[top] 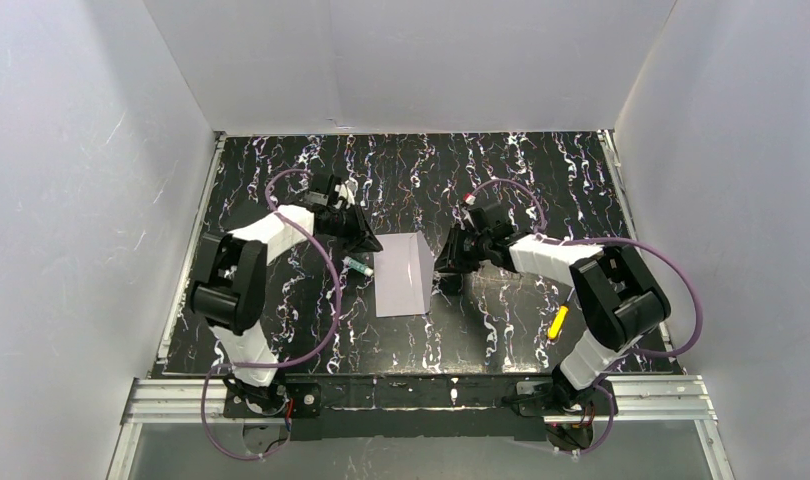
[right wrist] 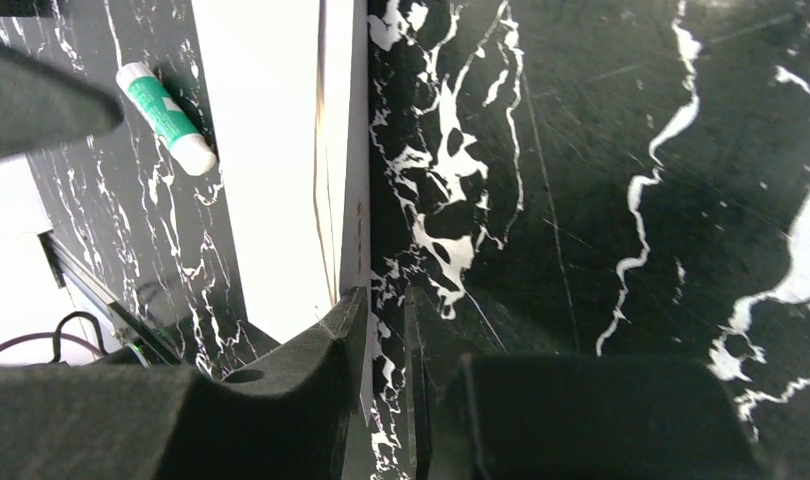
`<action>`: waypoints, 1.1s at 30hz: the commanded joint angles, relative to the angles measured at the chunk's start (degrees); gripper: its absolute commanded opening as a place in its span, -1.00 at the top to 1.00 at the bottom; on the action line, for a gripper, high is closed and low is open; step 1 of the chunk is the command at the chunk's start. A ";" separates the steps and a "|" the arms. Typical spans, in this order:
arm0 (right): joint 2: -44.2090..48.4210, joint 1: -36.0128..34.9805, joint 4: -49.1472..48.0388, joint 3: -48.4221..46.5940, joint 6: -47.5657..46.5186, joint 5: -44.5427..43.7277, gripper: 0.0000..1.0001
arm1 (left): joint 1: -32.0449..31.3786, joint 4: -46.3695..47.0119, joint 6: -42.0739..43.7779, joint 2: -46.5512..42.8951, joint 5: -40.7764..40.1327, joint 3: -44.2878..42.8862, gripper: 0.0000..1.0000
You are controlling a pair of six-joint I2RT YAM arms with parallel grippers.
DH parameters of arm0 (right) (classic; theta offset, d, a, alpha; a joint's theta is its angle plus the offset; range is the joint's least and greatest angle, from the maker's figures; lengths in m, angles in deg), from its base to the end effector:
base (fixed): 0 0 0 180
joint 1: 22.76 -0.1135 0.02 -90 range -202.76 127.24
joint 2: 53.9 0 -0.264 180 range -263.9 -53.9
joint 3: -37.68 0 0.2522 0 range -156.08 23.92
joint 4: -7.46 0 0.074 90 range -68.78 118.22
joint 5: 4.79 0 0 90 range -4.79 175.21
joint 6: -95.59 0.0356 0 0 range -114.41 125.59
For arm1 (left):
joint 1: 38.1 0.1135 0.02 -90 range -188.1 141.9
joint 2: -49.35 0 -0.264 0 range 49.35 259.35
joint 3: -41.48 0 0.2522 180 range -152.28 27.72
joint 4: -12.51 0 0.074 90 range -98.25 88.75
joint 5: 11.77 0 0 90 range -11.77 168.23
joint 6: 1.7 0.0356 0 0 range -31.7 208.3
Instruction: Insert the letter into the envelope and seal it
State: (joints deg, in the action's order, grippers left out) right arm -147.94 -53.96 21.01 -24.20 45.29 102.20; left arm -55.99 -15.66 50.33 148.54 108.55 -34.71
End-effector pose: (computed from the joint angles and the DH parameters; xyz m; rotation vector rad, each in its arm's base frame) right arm 0.2748 0.1786 0.1653 0.0341 2.5322 0.9042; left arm 0.3371 -0.1277 0.1940 -0.2079 2.5929 -1.0473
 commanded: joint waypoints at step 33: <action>-11.57 -5.62 -11.72 -7.17 1.16 6.42 0.45 | -1.19 -3.87 -4.86 16.41 -10.29 -5.36 1.00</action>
State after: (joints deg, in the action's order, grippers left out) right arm -159.04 -59.18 12.18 -29.23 45.86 107.89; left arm -56.80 -15.97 45.04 162.95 102.85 -42.74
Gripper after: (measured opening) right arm 0.280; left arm 0.007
